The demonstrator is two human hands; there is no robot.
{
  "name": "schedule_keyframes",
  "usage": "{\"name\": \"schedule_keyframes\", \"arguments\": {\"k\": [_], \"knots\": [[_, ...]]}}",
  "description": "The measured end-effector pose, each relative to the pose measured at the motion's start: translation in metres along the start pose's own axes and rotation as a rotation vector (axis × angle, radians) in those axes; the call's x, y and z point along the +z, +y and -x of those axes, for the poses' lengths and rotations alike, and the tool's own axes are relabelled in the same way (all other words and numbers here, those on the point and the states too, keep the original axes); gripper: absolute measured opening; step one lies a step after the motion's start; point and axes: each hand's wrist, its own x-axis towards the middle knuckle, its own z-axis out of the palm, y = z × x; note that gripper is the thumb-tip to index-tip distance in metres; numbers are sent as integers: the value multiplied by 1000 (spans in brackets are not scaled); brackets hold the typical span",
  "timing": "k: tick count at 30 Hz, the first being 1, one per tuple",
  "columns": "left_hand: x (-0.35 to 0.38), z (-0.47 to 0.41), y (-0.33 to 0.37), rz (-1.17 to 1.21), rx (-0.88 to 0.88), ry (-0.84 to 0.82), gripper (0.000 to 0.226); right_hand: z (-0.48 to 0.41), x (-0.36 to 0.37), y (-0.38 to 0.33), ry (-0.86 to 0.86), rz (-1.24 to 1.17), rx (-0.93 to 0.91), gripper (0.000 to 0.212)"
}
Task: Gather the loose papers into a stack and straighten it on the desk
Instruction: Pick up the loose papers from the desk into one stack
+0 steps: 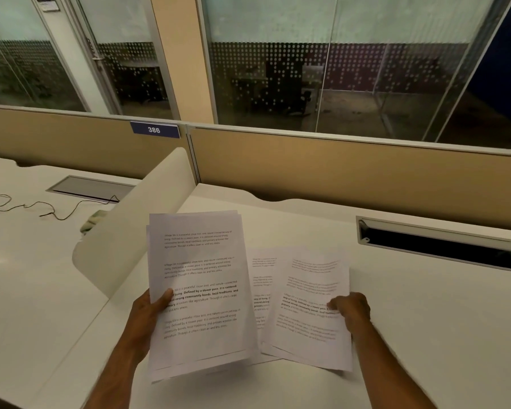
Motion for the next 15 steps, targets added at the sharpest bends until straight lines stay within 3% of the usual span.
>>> {"name": "schedule_keyframes", "arguments": {"k": [2,9,15], "knots": [[0,-5,1,-4,1,9,23,10,-13,-12,-35,-79,-127,52],[5,-13,18,4,30,-14,31,115,-85,-95,-281,-396,-530,38],[16,-10,28,6,53,-49,33,185,-98,-141,-588,-498,-679,33]]}}
